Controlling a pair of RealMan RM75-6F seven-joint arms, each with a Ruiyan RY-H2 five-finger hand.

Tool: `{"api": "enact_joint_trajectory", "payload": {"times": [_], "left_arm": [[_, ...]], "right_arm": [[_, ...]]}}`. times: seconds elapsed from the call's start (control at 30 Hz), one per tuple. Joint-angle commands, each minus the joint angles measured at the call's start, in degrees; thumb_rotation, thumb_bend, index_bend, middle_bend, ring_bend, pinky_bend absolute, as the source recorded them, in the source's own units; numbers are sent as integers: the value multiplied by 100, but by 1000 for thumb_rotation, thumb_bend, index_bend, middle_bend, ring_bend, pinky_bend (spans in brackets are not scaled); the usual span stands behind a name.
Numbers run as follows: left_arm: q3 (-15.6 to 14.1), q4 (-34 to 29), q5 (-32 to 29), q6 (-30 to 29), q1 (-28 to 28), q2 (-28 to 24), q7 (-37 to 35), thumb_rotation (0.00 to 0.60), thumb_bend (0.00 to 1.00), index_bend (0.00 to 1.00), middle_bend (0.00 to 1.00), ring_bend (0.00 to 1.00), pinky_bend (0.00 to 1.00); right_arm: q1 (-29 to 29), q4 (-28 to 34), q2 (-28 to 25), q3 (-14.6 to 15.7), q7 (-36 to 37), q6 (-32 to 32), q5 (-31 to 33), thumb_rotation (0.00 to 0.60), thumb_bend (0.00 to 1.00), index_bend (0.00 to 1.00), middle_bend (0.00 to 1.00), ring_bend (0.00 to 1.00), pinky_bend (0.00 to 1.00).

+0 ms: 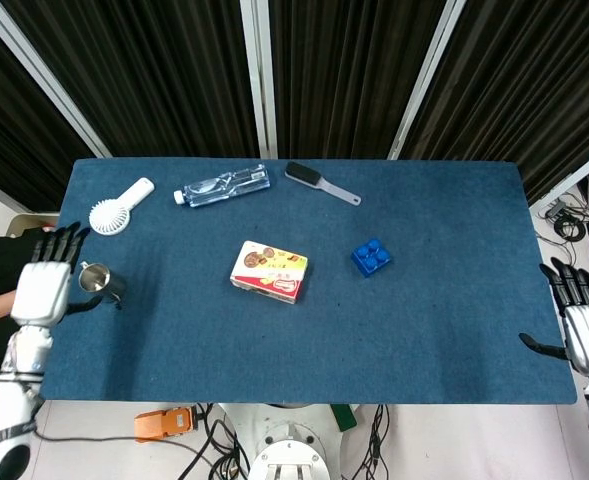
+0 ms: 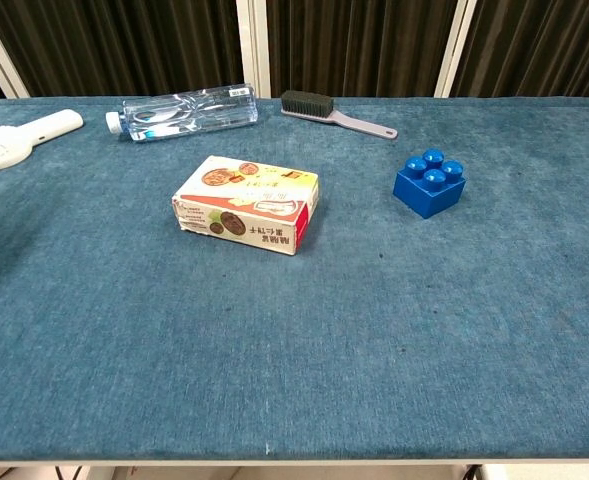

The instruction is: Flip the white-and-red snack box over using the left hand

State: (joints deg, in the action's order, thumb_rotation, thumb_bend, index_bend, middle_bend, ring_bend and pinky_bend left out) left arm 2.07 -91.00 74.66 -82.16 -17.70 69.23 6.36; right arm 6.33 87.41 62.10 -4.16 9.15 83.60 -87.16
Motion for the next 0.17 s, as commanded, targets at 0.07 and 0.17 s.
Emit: {"api": "enact_joint_trajectory", "payload": {"times": [0.07, 0.17], "left_arm": [[-488, -174, 532, -510, 562, -321, -443, 600, 0, 0, 0, 0, 7], [-640, -231, 636, -656, 821, -403, -530, 600, 0, 0, 0, 0, 7]], "right_arm": [[-5, 34, 25, 14, -39, 79, -100, 600, 175, 0, 0, 0, 0], [-6, 97, 30, 44, -102, 76, -137, 600, 175, 0, 0, 0, 0]]}}
